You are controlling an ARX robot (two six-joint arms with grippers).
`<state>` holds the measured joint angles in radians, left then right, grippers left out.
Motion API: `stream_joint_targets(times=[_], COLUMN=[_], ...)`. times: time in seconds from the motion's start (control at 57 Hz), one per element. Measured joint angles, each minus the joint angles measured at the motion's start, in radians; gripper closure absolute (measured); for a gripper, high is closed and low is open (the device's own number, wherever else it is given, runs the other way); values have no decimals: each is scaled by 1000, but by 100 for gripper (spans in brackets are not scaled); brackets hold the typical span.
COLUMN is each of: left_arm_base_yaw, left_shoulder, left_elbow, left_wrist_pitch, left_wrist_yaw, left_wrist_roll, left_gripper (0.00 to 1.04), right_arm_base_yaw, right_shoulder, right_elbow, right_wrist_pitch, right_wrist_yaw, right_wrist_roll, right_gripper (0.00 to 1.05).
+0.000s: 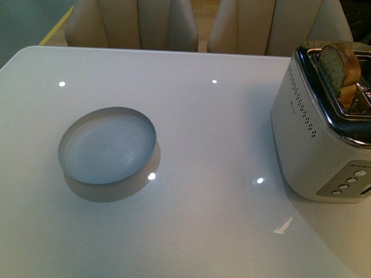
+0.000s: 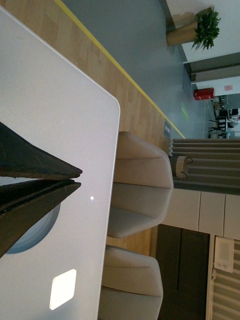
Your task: Left arm holds plate, right arm toasts bread
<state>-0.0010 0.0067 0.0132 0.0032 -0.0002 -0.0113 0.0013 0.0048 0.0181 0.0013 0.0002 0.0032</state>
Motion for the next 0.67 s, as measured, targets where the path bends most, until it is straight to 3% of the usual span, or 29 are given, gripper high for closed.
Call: stream_joint_targets(times=[0.404, 0.667], left_arm_base_yaw=[0, 0], left_shoulder=[0, 0], left_elbow=[0, 0], left_wrist_pitch=[-2, -2], left_wrist_yaw=[0, 0], left_wrist_roll=[0, 0], left_gripper=[102, 58], right_arm_base_yaw=[0, 0], right_shoulder=[0, 0], right_elbow=[0, 0], right_wrist_pitch=[0, 0], right_wrist_yaw=[0, 0], right_wrist_roll=[0, 0], right_gripper=[9, 9])
